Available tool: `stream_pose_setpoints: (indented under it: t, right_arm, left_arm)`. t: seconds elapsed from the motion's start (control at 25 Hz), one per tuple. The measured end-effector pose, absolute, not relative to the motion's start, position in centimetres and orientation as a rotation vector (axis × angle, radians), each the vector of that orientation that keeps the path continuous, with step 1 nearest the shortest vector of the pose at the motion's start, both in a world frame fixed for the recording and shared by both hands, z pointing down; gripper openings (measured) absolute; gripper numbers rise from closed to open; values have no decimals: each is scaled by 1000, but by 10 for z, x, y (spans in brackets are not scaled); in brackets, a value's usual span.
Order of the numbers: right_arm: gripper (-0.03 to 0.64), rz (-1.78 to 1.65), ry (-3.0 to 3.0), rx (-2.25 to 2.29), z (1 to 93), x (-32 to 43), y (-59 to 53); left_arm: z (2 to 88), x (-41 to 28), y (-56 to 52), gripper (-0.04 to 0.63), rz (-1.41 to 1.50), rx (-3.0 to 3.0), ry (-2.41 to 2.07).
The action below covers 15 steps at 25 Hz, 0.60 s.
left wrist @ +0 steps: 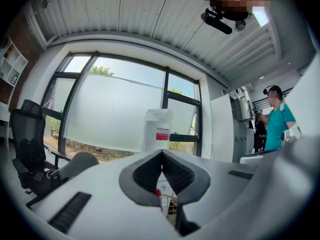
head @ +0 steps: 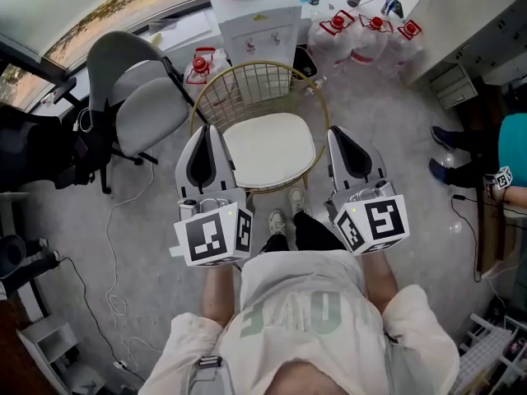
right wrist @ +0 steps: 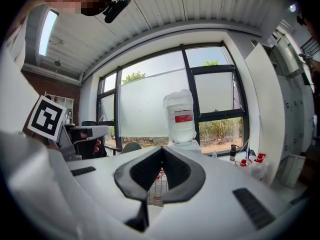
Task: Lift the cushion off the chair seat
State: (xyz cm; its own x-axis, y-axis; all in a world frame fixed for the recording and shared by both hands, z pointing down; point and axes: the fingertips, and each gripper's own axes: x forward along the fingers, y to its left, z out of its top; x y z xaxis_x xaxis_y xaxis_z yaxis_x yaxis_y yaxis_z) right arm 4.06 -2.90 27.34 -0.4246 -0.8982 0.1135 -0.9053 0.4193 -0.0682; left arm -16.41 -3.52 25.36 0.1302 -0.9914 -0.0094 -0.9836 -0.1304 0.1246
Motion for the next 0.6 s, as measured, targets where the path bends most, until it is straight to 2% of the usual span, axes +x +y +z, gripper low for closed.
stream_pose_setpoints:
  t: [0.6]
  right_arm:
    - [16, 270, -2703, 1594, 270, 99, -127]
  left_arm:
    - [233, -106, -108, 14, -109, 2259, -2121]
